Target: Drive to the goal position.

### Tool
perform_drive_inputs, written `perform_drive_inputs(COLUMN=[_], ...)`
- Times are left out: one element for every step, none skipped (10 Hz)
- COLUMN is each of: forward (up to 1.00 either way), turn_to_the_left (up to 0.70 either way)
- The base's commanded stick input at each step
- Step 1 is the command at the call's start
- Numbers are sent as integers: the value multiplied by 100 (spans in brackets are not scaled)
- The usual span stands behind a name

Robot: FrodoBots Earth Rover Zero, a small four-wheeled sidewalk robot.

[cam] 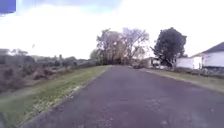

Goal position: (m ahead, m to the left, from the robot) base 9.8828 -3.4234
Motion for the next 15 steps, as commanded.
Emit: perform_drive_inputs(forward=[85,85,85,85,85,85,85,85,85,85,81,75,69,63,56], turn_to_the_left=[0,0,0,-4,-9,-13,-18,-23,-27,-32,-33,-30,-28,-25,-22])
